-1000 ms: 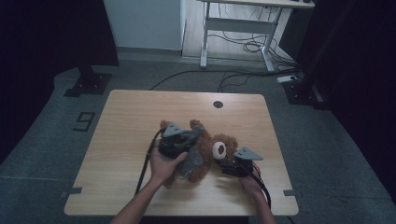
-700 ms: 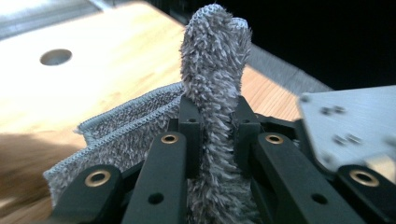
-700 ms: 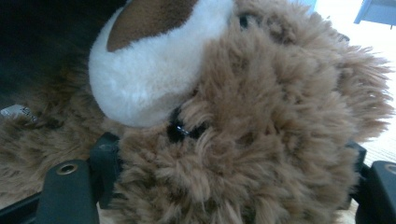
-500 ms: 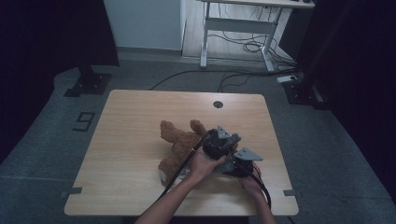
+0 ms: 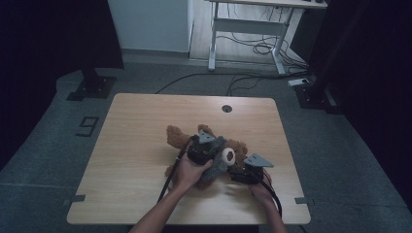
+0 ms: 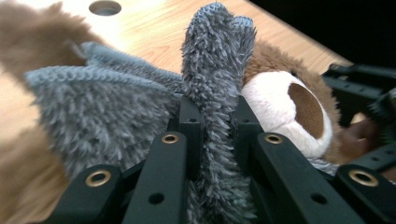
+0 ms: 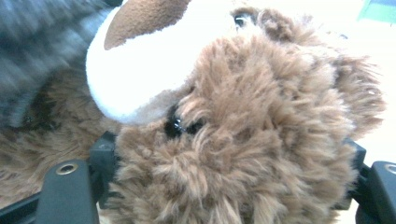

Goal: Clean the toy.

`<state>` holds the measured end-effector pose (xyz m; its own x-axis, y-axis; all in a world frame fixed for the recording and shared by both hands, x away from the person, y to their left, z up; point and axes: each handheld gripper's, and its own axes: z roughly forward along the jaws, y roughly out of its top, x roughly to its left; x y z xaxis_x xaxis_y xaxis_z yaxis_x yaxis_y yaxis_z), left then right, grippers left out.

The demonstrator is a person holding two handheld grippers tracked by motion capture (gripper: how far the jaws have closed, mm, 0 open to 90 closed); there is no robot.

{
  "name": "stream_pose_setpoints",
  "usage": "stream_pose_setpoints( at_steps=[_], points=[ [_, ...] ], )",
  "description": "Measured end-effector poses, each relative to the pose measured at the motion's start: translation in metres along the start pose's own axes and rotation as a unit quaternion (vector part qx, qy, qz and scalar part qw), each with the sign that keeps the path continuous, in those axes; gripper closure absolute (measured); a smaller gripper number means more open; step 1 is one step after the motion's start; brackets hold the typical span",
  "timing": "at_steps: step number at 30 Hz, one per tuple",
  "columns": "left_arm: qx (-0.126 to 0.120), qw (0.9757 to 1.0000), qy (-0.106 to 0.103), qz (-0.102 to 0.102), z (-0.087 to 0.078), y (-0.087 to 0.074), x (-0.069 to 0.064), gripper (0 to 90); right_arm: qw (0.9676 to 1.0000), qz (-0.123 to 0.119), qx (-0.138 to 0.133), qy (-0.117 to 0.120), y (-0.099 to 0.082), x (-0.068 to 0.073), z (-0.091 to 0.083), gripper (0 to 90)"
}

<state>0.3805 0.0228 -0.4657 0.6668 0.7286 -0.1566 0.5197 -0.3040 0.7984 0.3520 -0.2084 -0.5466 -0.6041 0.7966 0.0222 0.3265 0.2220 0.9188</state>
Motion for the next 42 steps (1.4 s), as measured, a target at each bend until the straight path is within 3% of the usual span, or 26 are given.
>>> stream_pose_setpoints(
  at_steps=[3, 7, 11, 17, 20, 24, 25, 27, 32, 35, 39, 42],
  points=[
    [-0.014, 0.9999, 0.005, 0.005, -0.012, -0.005, 0.006, 78.9, 1.0000, 0.002, 0.001, -0.004, 0.001, 0.001, 0.000, 23.3],
    [-0.035, 0.9993, 0.004, -0.015, -0.031, -0.016, 0.022, 78.8, 1.0000, 0.004, 0.001, -0.004, 0.000, 0.001, 0.000, 23.3],
    [-0.046, 0.9982, 0.023, -0.031, -0.050, -0.028, 0.042, 78.7, 1.0000, 0.004, 0.000, -0.003, 0.000, 0.001, 0.000, 23.3],
    [-0.024, 0.9970, 0.060, -0.043, -0.062, -0.050, 0.069, 78.8, 1.0000, 0.006, 0.000, -0.004, 0.000, 0.001, 0.001, 23.3],
    [-0.008, 0.9958, 0.060, -0.069, -0.059, -0.063, 0.084, 78.8, 1.0000, 0.008, -0.001, -0.005, 0.000, 0.001, 0.001, 23.3],
    [0.004, 0.9948, 0.063, -0.079, -0.053, -0.066, 0.092, 78.6, 0.9999, 0.012, -0.002, -0.005, 0.000, 0.001, 0.001, 23.3],
    [0.004, 0.9945, 0.061, -0.085, -0.053, -0.065, 0.093, 78.6, 0.9999, 0.012, -0.002, -0.006, 0.000, 0.001, 0.001, 23.3],
    [0.002, 0.9949, 0.065, -0.077, -0.058, -0.060, 0.091, 78.5, 0.9999, 0.013, -0.002, -0.007, 0.000, 0.001, 0.001, 23.4],
    [-0.041, 0.9954, 0.065, -0.058, -0.080, -0.037, 0.079, 78.0, 0.9997, 0.013, -0.001, -0.020, 0.002, 0.002, 0.006, 24.3],
    [-0.050, 0.9958, 0.062, -0.045, -0.084, -0.020, 0.072, 77.8, 0.9994, 0.014, 0.000, -0.033, 0.007, 0.002, 0.013, 24.9],
    [-0.054, 0.9964, 0.061, -0.024, -0.077, 0.005, 0.062, 77.6, 0.9989, 0.004, -0.009, -0.046, 0.010, 0.004, 0.027, 25.4],
    [-0.044, 0.9973, 0.055, -0.023, -0.057, 0.024, 0.058, 77.6, 0.9985, -0.006, -0.008, -0.054, 0.013, 0.003, 0.032, 25.5]
  ],
)
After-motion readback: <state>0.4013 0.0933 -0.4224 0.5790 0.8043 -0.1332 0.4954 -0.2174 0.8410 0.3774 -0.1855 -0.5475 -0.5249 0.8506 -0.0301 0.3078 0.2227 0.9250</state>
